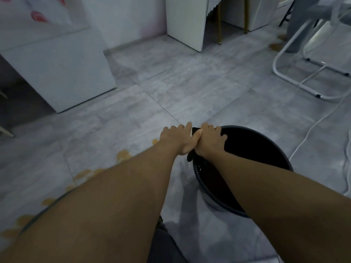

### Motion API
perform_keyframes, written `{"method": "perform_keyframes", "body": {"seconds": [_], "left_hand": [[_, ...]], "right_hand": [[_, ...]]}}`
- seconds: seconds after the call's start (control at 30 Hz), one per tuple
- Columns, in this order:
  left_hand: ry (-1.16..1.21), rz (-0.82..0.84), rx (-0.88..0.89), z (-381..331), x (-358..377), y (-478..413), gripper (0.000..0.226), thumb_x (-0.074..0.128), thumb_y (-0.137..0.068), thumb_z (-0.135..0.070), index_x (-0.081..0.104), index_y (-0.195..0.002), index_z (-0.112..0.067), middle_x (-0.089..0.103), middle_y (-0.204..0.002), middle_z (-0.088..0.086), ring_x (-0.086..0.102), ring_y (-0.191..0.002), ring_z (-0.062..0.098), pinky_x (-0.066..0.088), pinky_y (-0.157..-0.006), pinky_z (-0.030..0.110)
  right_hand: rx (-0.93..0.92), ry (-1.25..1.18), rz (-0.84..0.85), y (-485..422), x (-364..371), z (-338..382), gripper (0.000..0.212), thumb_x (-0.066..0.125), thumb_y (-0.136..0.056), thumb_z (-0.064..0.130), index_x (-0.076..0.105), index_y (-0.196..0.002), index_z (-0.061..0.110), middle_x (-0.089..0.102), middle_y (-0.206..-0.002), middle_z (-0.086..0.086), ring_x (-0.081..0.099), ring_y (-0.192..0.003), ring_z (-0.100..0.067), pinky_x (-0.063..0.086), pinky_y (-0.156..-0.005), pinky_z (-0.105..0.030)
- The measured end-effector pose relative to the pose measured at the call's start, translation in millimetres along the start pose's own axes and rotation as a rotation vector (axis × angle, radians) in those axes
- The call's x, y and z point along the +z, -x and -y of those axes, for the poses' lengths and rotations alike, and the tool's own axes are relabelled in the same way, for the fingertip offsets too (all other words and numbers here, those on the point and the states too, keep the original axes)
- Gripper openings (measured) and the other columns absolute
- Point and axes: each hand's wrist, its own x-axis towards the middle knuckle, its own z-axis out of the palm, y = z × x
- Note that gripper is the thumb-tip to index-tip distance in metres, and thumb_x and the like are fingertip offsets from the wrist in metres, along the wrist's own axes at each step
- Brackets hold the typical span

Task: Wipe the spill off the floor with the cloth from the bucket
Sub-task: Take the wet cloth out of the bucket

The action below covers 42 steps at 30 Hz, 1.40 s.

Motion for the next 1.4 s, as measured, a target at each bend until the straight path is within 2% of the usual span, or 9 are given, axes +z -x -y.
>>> {"method": "perform_keyframes", "body": {"seconds": [0.17, 0.33, 0.43, 0.5, 0.63, 0.83, 1.1, 1.27, 1.4], "left_hand": [[-0.033, 0.103, -0.054, 30, -23, 11, 0.078, 0.006, -0.097, -0.067, 0.015, -0.160, -0.022, 0.033, -0.160, 0.011, 0.039, -0.140, 0.035, 0.030, -0.112, 0.049], [-0.011, 0.118, -0.142, 70, -60, 33, 0.070, 0.007, -0.100, -0.060, 0.011, -0.160, -0.025, 0.030, -0.162, 0.010, 0.036, -0.142, 0.034, 0.026, -0.111, 0.046], [-0.013, 0.040, -0.220, 106, -81, 56, 0.062, 0.016, -0.100, -0.044, 0.014, -0.159, -0.024, 0.032, -0.161, 0.010, 0.037, -0.140, 0.036, 0.028, -0.111, 0.047], [-0.033, -0.025, -0.286, 134, -90, 78, 0.062, 0.018, -0.100, -0.040, 0.008, -0.160, -0.025, 0.030, -0.162, 0.010, 0.035, -0.141, 0.038, 0.026, -0.114, 0.049], [-0.083, -0.110, -0.424, 198, -94, 131, 0.065, 0.021, -0.100, -0.038, 0.000, -0.160, -0.023, 0.029, -0.162, 0.010, 0.034, -0.141, 0.039, 0.022, -0.116, 0.050], [-0.075, -0.113, -0.684, 306, -64, 216, 0.065, 0.021, -0.102, -0.041, -0.003, -0.160, -0.023, 0.021, -0.165, 0.010, 0.025, -0.147, 0.040, 0.017, -0.118, 0.050], [-0.079, -0.019, -0.908, 419, 6, 298, 0.065, 0.017, -0.100, -0.048, 0.013, -0.158, -0.019, 0.041, -0.153, 0.016, 0.042, -0.134, 0.039, 0.028, -0.110, 0.051], [-0.035, 0.031, -1.024, 473, 75, 344, 0.069, 0.011, -0.101, -0.055, 0.013, -0.158, -0.016, 0.037, -0.156, 0.016, 0.034, -0.141, 0.038, 0.021, -0.116, 0.052], [0.024, 0.106, -1.116, 508, 130, 372, 0.071, 0.009, -0.101, -0.057, 0.010, -0.159, -0.017, 0.032, -0.160, 0.015, 0.028, -0.146, 0.037, 0.015, -0.119, 0.052]], "right_hand": [[-0.155, 0.182, -0.106, -3, -17, 16, 0.023, 0.046, -0.102, 0.043, 0.051, -0.102, 0.020, 0.068, -0.106, -0.004, 0.045, -0.119, -0.032, 0.029, -0.098, -0.049], [-0.389, 0.153, -0.219, 2, -48, 74, 0.020, 0.049, -0.100, 0.038, 0.049, -0.089, 0.021, 0.054, -0.081, 0.002, 0.053, -0.109, -0.029, 0.024, -0.101, -0.049], [-0.536, 0.024, -0.181, 12, -61, 123, 0.024, 0.054, -0.100, 0.036, 0.045, -0.092, 0.015, 0.053, -0.080, -0.002, 0.056, -0.080, -0.031, 0.038, -0.078, -0.040], [-0.623, -0.014, -0.188, 19, -60, 159, 0.025, 0.056, -0.098, 0.034, 0.044, -0.092, 0.014, 0.056, -0.083, -0.006, 0.053, -0.073, -0.032, 0.037, -0.066, -0.037], [-0.838, -0.008, -0.190, 42, -42, 235, 0.023, 0.054, -0.096, 0.035, 0.045, -0.090, 0.014, 0.062, -0.081, -0.007, 0.056, -0.070, -0.032, 0.038, -0.061, -0.036], [-1.156, -0.011, -0.164, 89, 19, 341, 0.040, 0.048, -0.101, 0.053, 0.040, -0.089, 0.016, 0.052, -0.072, -0.003, 0.047, -0.064, -0.032, 0.035, -0.060, -0.038], [-1.422, -0.047, -0.032, 154, 131, 448, 0.038, 0.053, -0.099, 0.051, 0.044, -0.083, 0.018, 0.050, -0.062, -0.001, 0.056, -0.058, -0.034, 0.032, -0.055, -0.034], [-1.535, -0.036, 0.145, 192, 219, 492, 0.042, 0.051, -0.098, 0.059, 0.064, -0.100, 0.019, 0.065, -0.070, -0.005, 0.055, -0.061, -0.030, 0.038, -0.058, -0.034], [-1.571, -0.002, 0.352, 217, 291, 523, 0.043, 0.047, -0.098, 0.061, 0.064, -0.096, 0.021, 0.063, -0.072, 0.000, 0.058, -0.064, -0.025, 0.038, -0.059, -0.032]]}}
